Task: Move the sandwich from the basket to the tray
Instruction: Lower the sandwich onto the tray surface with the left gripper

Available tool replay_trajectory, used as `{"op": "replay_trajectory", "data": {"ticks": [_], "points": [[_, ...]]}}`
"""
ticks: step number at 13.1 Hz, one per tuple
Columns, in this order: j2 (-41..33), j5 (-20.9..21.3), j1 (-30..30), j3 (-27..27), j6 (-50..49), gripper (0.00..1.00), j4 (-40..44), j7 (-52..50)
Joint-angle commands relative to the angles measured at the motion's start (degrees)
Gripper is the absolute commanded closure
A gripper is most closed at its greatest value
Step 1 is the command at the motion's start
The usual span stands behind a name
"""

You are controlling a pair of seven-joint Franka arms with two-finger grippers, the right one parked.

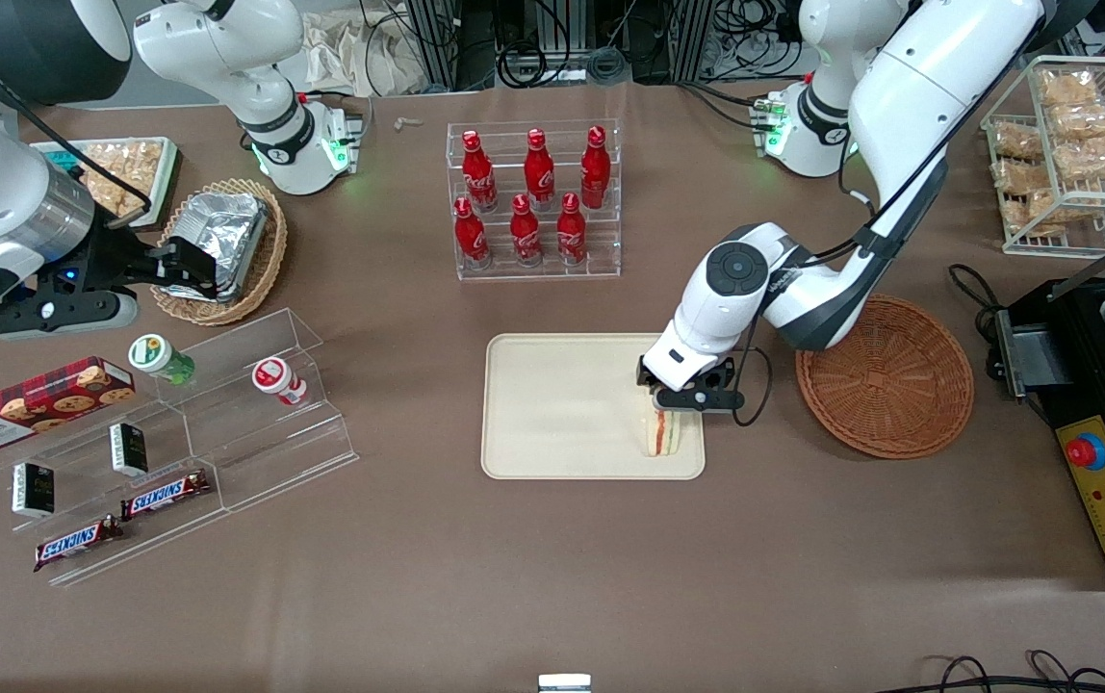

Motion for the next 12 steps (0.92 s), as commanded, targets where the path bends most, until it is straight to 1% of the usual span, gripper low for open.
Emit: {"op": "replay_trajectory", "data": {"ticks": [1,9,10,12], "points": [[0.7,1.8,0.1,0.0,1.5,0.0,0.4,-2.5],[-0.7,1.7,0.8,0.0,0.1,0.0,2.6,-2.5],[-1.0,1.7,0.8,-0.1,-1.7,0.0,3.6,-2.4],[-1.4,1.7,0.7,-0.2,-8.7,0.0,7.1,-2.4]]}}
